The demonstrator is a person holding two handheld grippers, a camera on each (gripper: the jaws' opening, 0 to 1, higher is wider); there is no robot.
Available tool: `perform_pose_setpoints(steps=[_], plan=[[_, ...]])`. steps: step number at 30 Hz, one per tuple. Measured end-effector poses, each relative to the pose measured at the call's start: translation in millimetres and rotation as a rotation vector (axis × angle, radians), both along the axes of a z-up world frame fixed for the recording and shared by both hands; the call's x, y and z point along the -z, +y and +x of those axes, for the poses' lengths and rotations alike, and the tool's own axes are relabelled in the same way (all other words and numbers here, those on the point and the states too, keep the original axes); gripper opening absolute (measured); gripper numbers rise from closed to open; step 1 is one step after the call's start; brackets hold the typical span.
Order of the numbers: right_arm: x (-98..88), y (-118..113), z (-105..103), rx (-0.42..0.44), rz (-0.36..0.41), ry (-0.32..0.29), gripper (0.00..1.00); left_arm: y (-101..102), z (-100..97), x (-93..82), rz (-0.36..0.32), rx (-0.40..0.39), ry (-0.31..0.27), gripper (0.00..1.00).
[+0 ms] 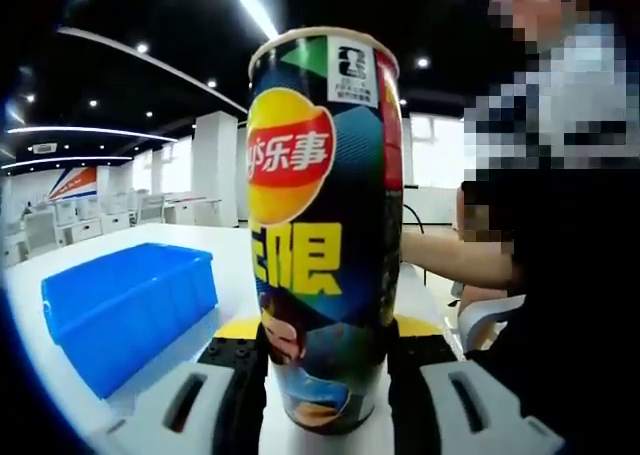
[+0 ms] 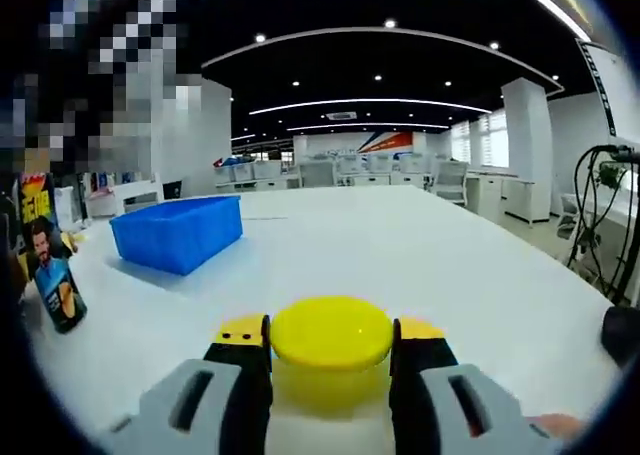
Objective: Open the lid of the chip container on the table, take out the chips, place them into the box in front of the container, and close the lid
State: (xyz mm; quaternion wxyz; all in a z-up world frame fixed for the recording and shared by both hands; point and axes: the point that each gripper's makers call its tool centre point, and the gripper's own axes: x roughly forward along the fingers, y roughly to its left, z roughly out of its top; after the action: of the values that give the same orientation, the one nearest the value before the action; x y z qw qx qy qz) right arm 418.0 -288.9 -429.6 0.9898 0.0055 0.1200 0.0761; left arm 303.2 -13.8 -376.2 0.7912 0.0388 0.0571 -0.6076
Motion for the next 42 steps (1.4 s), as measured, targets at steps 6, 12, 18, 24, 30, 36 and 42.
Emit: perform_pose_setpoints(steps=[6,12,18,24,30,36,42], plan=[[5.1,1.1,0.4,-0.002,-0.016,0.018,0.4,-0.4,0.3,0.6,0.001,0.001,-0.002,0.48],[8.2,1.2,0.0,0.002,-0.022,0.031,0.4,0.0,0.6,1.4,0.003,0.002,-0.005,0.48],[10.6,1.8,-0.5,0.001,-0.035,0.037,0.41,0.6,1.9,2.3,0.006,0.003,-0.005,0.48],[14.1,1.1,0.0,-0.003,-0.05,0.048,0.41,0.7,2.2,3.0,0.008,0.001,-0.006,0.48],[16.2,0.3,0.0,-0.008,-0.076,0.048,0.42,0.9,2.7,4.0,0.011,-0.001,-0.007,0.48],[16.4,-3.7,-0.7,-0.006,-0.077,0.05,0.43,0.9,2.4,4.7,0.012,-0.002,-0.009,0.48],[12.1,-1.8,-1.4,-0.016,-0.021,0.043,0.47,1.2,2.6,5.8,0.015,-0.004,-0.018,0.48]])
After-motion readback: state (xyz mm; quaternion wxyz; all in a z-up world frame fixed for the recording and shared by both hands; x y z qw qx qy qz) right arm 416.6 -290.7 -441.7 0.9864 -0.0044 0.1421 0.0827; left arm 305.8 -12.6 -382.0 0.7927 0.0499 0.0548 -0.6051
